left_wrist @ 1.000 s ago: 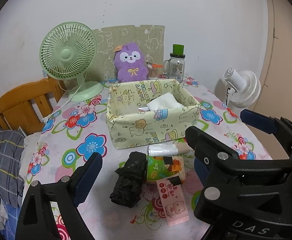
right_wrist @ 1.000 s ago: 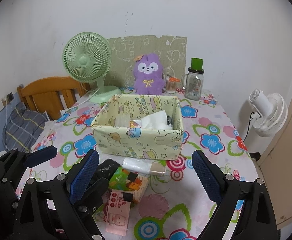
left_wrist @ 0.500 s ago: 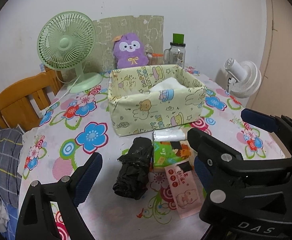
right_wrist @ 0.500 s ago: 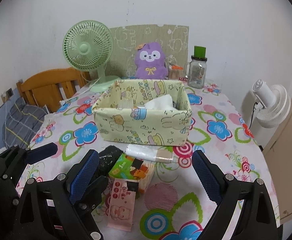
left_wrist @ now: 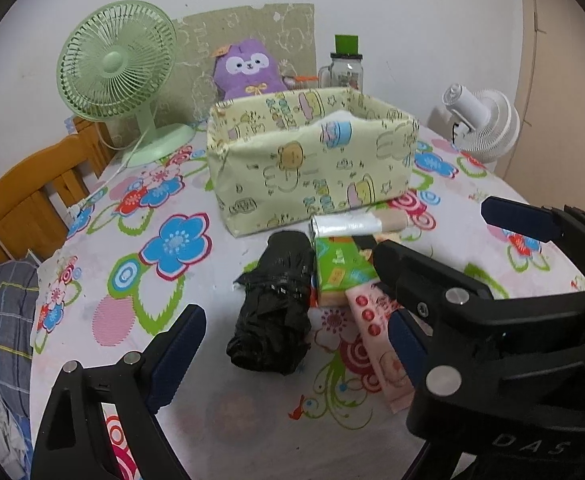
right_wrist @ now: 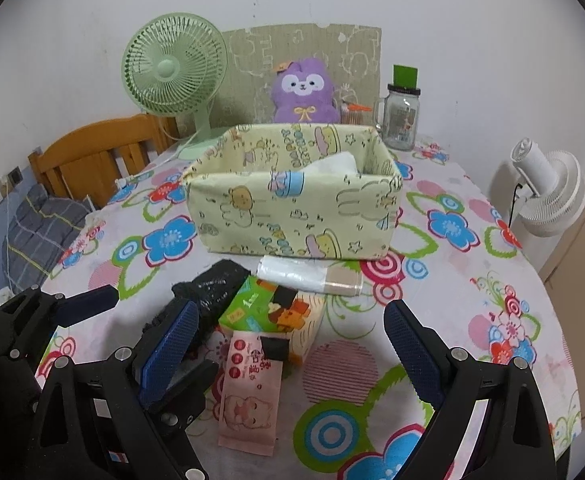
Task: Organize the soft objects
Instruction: 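Grasp the pink printed packet with the right tool while the left tool grasps the black umbrella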
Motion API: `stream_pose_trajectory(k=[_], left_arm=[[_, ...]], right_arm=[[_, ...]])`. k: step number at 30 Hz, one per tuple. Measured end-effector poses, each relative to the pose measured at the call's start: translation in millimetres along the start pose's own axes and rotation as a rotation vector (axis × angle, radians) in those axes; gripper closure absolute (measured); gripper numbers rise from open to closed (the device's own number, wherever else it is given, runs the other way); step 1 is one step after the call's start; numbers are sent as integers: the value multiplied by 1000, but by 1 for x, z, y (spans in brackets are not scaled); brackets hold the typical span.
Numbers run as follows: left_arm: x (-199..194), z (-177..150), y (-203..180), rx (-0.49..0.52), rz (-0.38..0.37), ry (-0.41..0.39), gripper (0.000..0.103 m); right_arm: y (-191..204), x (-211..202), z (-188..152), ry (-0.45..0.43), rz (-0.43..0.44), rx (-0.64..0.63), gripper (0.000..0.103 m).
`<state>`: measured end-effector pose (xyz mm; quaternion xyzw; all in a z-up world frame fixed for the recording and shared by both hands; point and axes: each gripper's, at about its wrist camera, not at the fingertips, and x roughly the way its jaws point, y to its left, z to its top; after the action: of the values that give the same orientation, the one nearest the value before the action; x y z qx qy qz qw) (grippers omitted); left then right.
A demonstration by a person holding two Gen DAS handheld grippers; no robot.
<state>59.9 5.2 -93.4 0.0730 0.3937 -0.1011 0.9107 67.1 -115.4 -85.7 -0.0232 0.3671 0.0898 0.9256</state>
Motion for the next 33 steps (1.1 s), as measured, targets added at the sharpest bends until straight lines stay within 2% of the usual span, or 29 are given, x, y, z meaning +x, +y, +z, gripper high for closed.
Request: stream_pose_trajectory(k=[9,13,21,24,29,33], left_arm=[[14,-15,7,-1,-6,40,13],[20,-21,10,-1,-10,56,16],[28,-26,12,1,-15,75,16],[32,-28,11,2,-19,83,16],[37,-30,8,8,-25,90,16],[37,-28,8,7,-31,88,16]], right_arm=[[6,19,-15,61,2,8,16],[9,28,-21,97,2,6,24],[11,42,-31,168,15,18,33],[10,48,-33,198,33,33,39],[12,52,-36,227,65,41,60],[10,50,-36,222,63,49,66]])
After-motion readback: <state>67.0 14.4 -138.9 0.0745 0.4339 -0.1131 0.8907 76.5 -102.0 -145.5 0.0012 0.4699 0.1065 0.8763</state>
